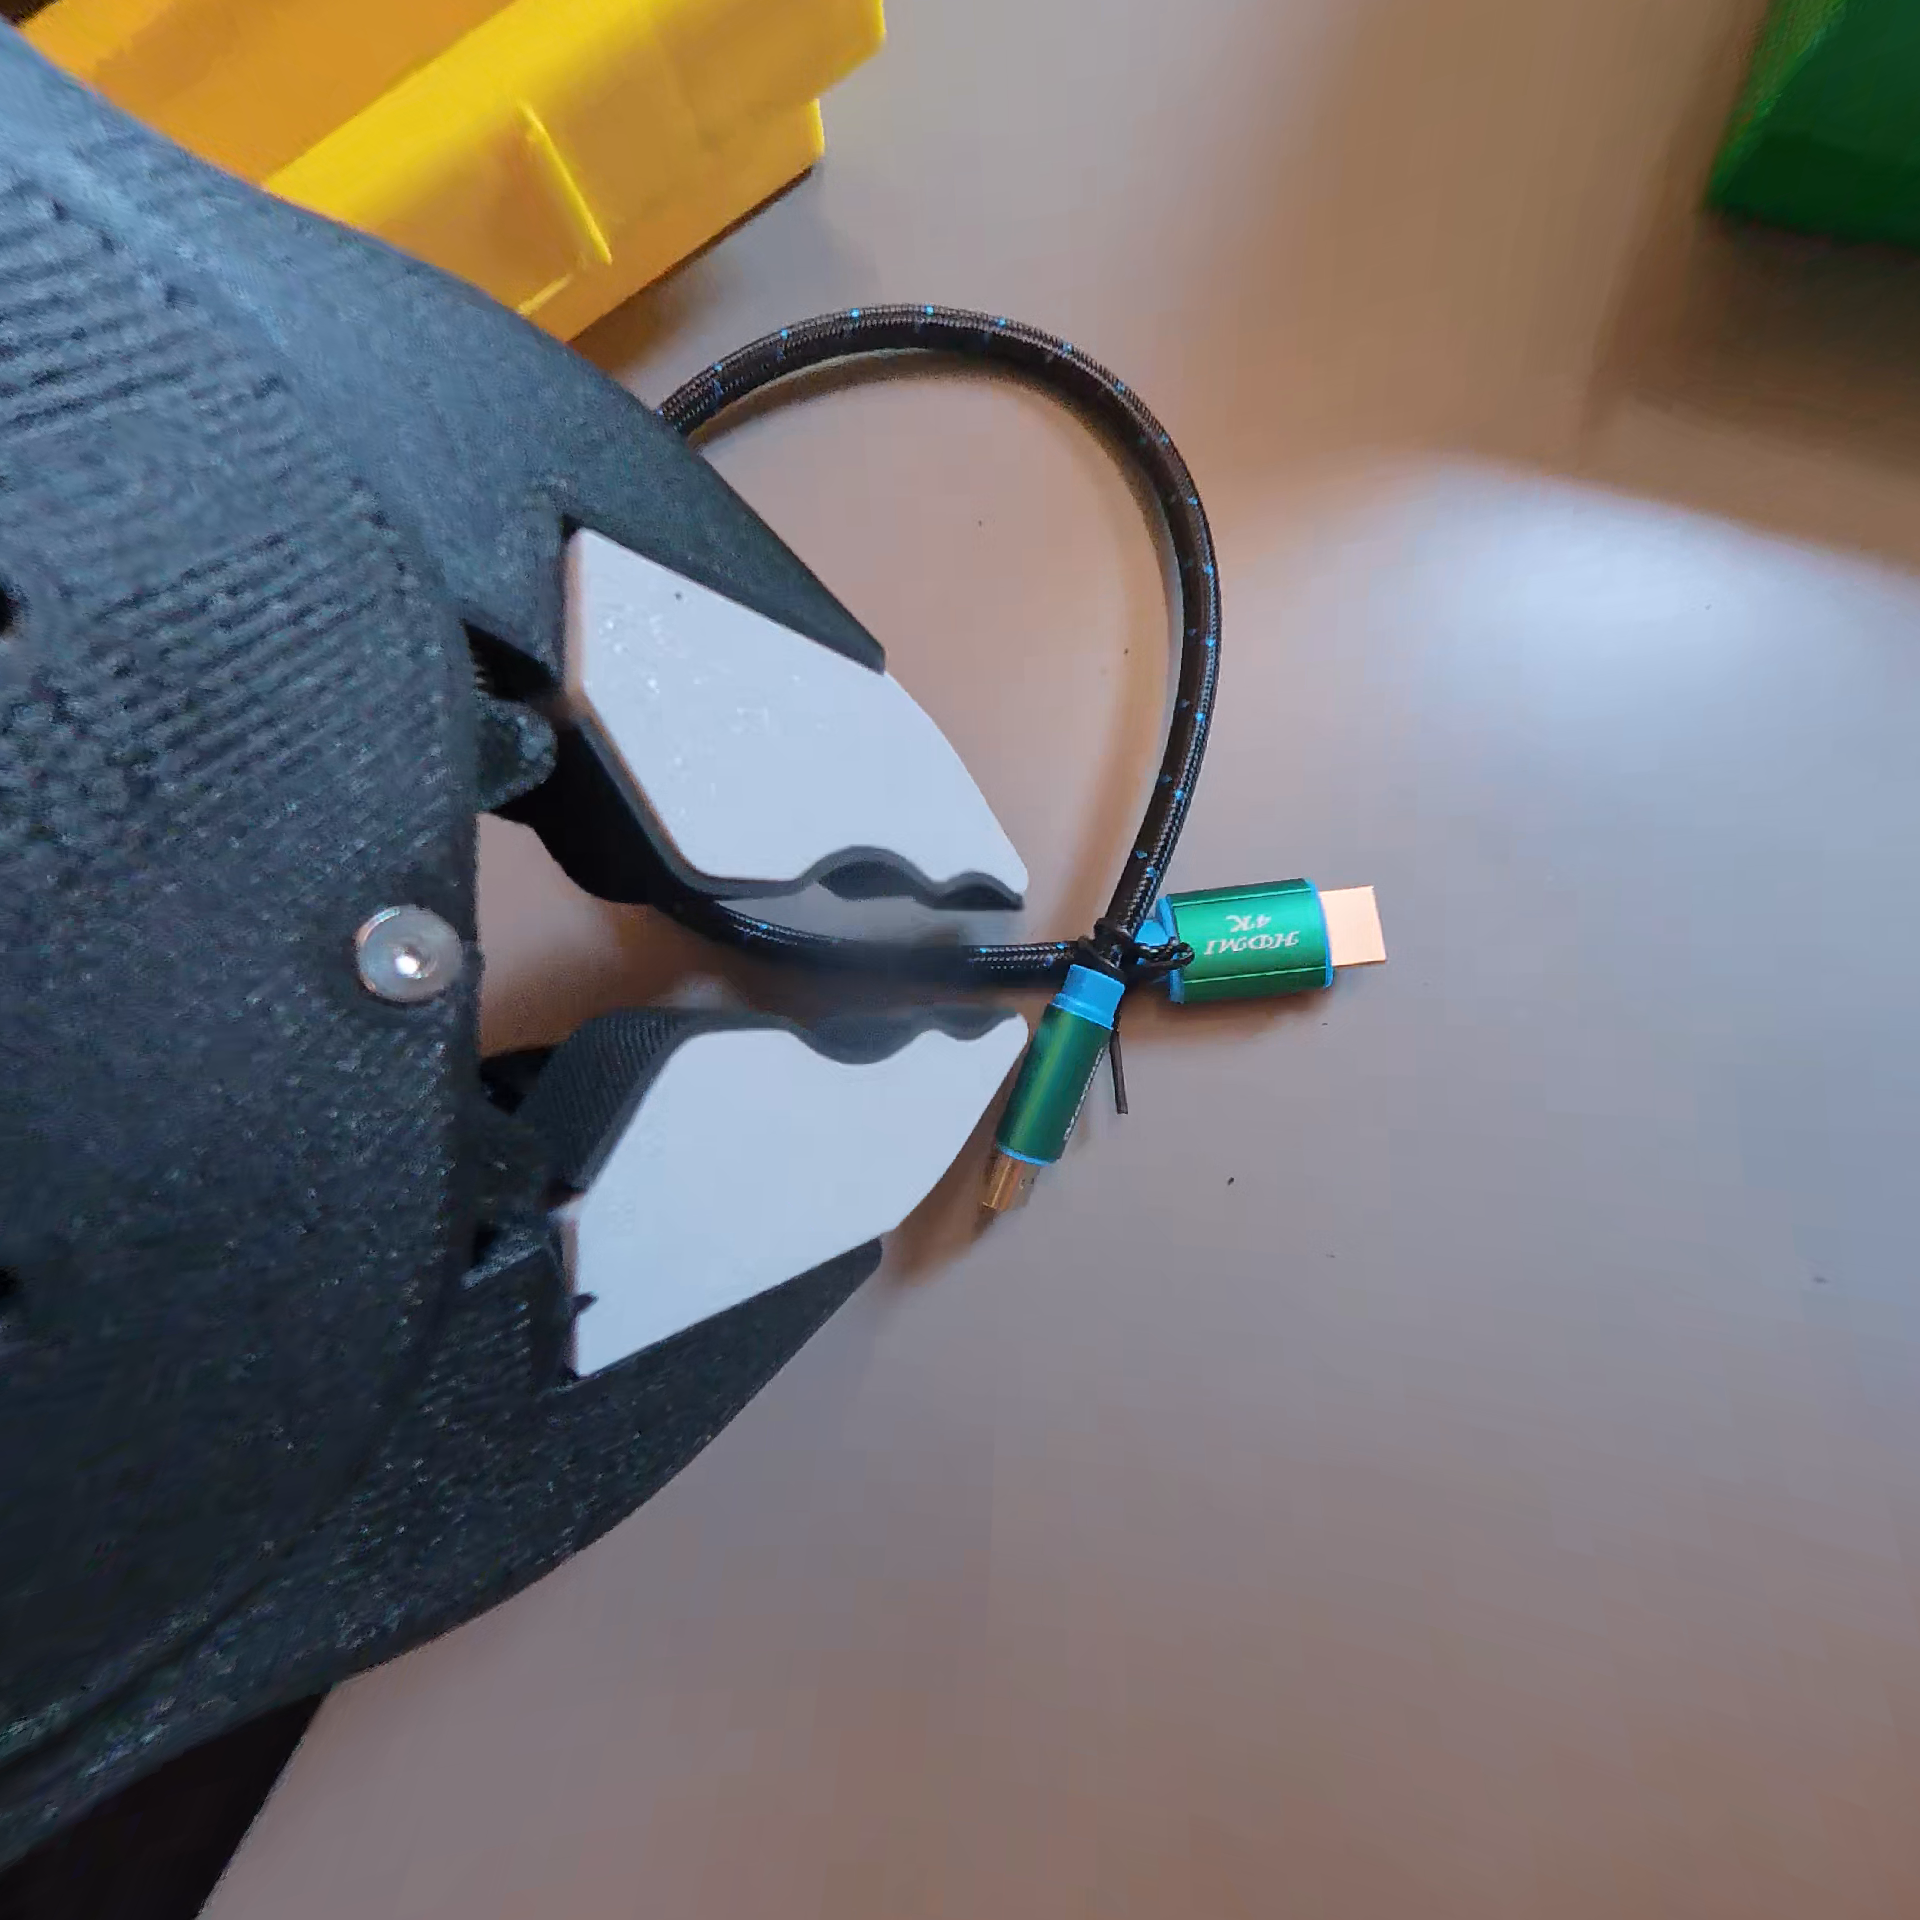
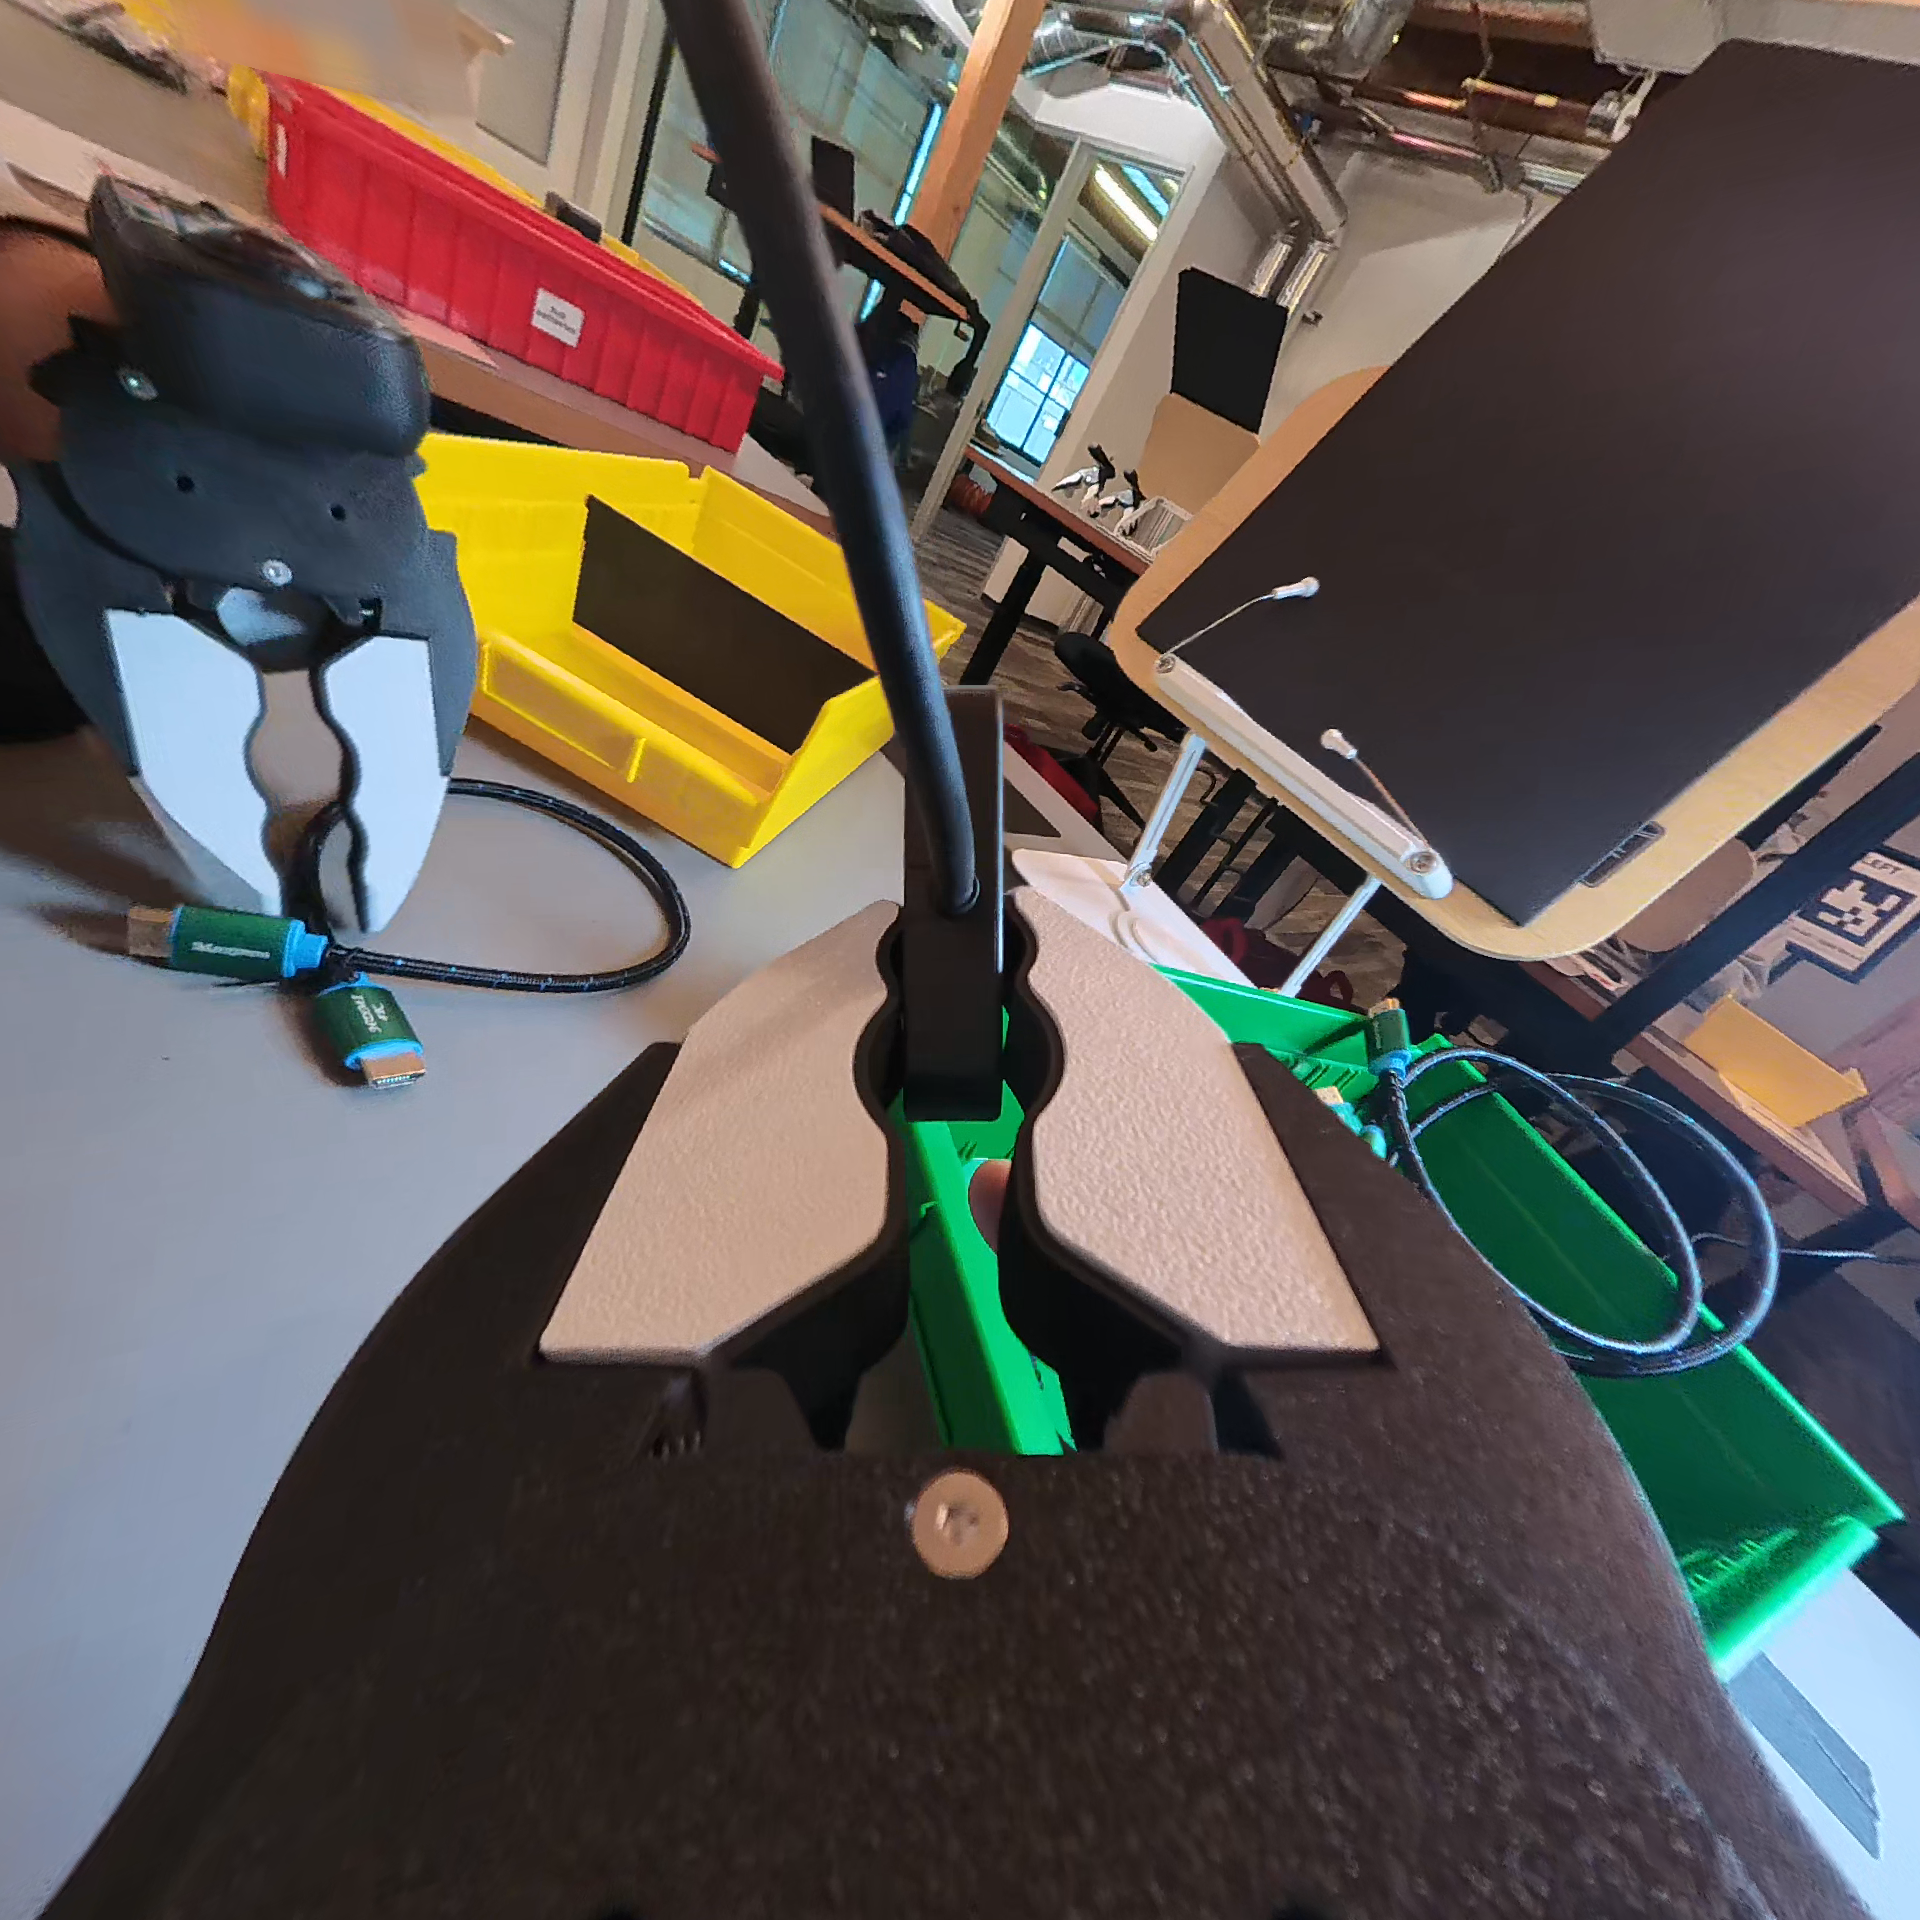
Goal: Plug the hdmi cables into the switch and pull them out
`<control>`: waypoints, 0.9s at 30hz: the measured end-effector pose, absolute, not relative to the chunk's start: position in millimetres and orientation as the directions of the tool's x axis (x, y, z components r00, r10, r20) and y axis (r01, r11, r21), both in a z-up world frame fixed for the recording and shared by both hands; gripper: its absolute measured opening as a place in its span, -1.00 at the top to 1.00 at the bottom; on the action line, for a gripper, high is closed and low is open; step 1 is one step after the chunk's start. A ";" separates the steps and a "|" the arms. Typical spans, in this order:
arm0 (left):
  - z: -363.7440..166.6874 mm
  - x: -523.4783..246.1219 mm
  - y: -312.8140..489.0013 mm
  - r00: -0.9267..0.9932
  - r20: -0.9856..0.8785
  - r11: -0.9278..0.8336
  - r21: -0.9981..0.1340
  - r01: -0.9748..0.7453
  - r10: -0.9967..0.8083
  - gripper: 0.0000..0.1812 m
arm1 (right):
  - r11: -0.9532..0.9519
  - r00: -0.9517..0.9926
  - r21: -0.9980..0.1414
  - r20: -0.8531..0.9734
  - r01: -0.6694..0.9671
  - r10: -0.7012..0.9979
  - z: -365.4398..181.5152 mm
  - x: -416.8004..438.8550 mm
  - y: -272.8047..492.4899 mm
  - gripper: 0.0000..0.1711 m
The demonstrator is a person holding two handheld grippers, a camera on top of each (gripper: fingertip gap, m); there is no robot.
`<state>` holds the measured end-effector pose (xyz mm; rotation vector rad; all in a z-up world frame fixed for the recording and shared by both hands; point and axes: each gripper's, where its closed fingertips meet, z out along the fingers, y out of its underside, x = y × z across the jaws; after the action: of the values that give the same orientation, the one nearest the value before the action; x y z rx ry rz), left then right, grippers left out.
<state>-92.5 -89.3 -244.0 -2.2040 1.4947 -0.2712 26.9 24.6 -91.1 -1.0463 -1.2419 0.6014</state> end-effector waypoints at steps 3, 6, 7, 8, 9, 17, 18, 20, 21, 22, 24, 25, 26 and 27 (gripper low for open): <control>-246.2 -85.4 -87.2 0.389 -0.092 -0.291 -0.514 -0.807 -0.917 0.72 | 0.461 0.241 -0.870 0.491 0.172 0.837 -95.3 24.2 21.0 0.83; -246.3 -72.1 -83.7 0.370 -0.096 -0.260 -0.554 -0.791 -0.924 0.78 | 0.480 0.207 -0.863 0.504 0.160 0.838 -98.0 22.7 15.7 0.83; -246.5 -69.4 -81.4 0.362 -0.113 -0.242 -0.559 -0.793 -0.925 0.85 | 0.488 0.197 -0.858 0.512 0.160 0.836 -99.0 22.5 14.6 0.83; -246.7 -67.1 -79.4 0.350 -0.132 -0.221 -0.563 -0.796 -0.927 0.91 | 0.500 0.190 -0.851 0.524 0.162 0.831 -100.0 22.5 13.7 0.83; -246.5 -65.6 -75.8 0.350 -0.156 -0.206 -0.568 -0.797 -0.924 0.91 | 0.515 0.182 -0.841 0.539 0.166 0.822 -101.0 22.6 12.6 0.83; -203.7 -81.7 -40.1 0.471 -0.146 -0.257 -0.682 -0.685 -0.870 0.92 | 0.698 0.099 -0.651 0.748 0.298 0.656 -119.9 14.0 3.3 0.83; -194.5 -84.2 -36.1 0.480 -0.125 -0.266 -0.699 -0.664 -0.868 0.92 | 0.721 0.079 -0.612 0.777 0.325 0.625 -124.9 12.1 2.9 0.83; -180.0 -85.9 -28.8 0.487 -0.112 -0.265 -0.724 -0.637 -0.866 0.93 | 0.755 0.036 -0.532 0.826 0.384 0.563 -136.5 9.1 4.0 0.82; -176.8 -84.7 -28.7 0.476 -0.103 -0.261 -0.726 -0.637 -0.873 0.93 | 0.770 0.011 -0.486 0.848 0.413 0.529 -142.8 8.1 5.1 0.82; -175.2 -82.3 -29.5 0.466 -0.097 -0.258 -0.726 -0.637 -0.879 0.93 | 0.783 -0.016 -0.441 0.868 0.439 0.497 -149.2 7.1 6.0 0.82; -176.2 -76.5 -32.9 0.452 -0.088 -0.253 -0.728 -0.638 -0.887 0.93 | 0.801 -0.066 -0.365 0.893 0.474 0.445 -160.9 4.8 6.9 0.83; -178.8 -74.1 -35.8 0.446 -0.084 -0.252 -0.724 -0.642 -0.891 0.93 | 0.807 -0.087 -0.337 0.900 0.486 0.428 -166.3 3.0 6.6 0.83; -182.4 -72.8 -38.3 0.442 -0.082 -0.255 -0.717 -0.649 -0.893 0.93 | 0.811 -0.106 -0.310 0.905 0.496 0.411 -171.4 1.0 6.3 0.83; -186.4 -72.7 -40.3 0.441 -0.085 -0.258 -0.706 -0.659 -0.894 0.93 | 0.817 -0.128 -0.285 0.910 0.501 0.396 -176.4 -1.2 5.4 0.83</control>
<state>-72.7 -40.3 -186.4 -2.0110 1.3002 -0.4391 -1.2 5.4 -176.4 -0.6963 -1.7455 -0.1042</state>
